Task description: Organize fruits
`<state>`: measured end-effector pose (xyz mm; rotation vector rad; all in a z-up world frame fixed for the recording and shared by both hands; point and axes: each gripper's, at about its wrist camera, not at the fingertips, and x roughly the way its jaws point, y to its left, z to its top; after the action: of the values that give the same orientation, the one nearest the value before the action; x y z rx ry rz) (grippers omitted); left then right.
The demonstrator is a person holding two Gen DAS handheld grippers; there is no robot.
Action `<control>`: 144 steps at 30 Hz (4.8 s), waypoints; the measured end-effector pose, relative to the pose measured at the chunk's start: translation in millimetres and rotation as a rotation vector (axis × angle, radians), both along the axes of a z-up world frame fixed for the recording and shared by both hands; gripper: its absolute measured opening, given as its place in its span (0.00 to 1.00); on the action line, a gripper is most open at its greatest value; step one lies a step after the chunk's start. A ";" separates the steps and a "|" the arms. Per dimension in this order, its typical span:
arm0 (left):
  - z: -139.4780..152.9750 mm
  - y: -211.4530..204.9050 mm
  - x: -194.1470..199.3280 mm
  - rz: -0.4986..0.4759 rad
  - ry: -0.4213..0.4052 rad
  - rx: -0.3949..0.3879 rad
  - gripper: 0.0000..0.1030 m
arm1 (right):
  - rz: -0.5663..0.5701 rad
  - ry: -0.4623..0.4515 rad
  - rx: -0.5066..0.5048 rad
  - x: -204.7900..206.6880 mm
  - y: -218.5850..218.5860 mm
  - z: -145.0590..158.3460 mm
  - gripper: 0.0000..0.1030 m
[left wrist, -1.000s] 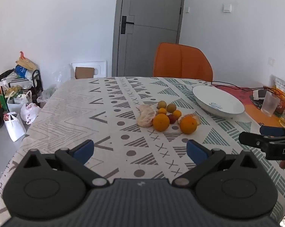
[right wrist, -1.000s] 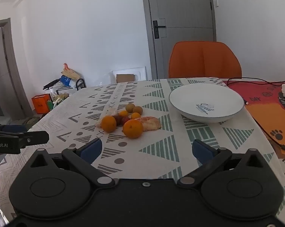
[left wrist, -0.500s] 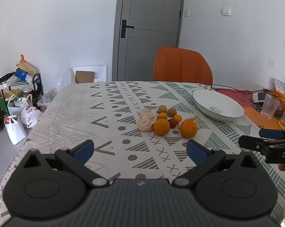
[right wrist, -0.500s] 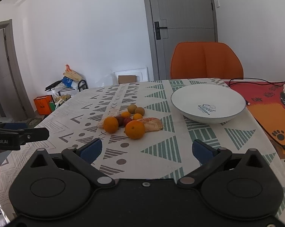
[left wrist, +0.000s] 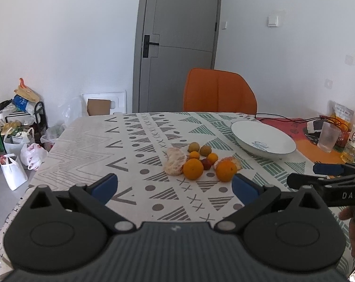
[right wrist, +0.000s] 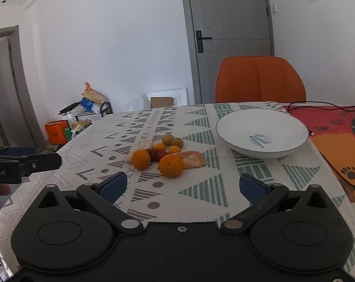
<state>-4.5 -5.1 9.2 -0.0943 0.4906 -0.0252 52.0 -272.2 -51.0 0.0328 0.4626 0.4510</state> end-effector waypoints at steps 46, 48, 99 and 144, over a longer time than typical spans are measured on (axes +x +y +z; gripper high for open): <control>-74.9 22.4 126.6 -0.062 0.157 -0.016 0.59 | 0.031 0.158 0.033 97.2 46.9 -45.9 0.64; -76.8 22.1 130.4 -0.064 0.162 -0.017 0.59 | 0.034 0.162 0.031 100.6 49.2 -47.2 0.63; -73.4 16.6 105.1 -0.108 0.172 0.011 0.39 | 0.020 0.186 0.072 91.4 30.1 -55.3 0.42; -34.5 -25.8 124.8 -0.120 0.062 0.057 0.36 | -0.036 0.104 0.103 89.8 -1.0 -32.6 0.39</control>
<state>120.3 -30.9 -25.3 -0.0097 0.5578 -0.1261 141.8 -273.2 -83.6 0.1643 0.5394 0.4384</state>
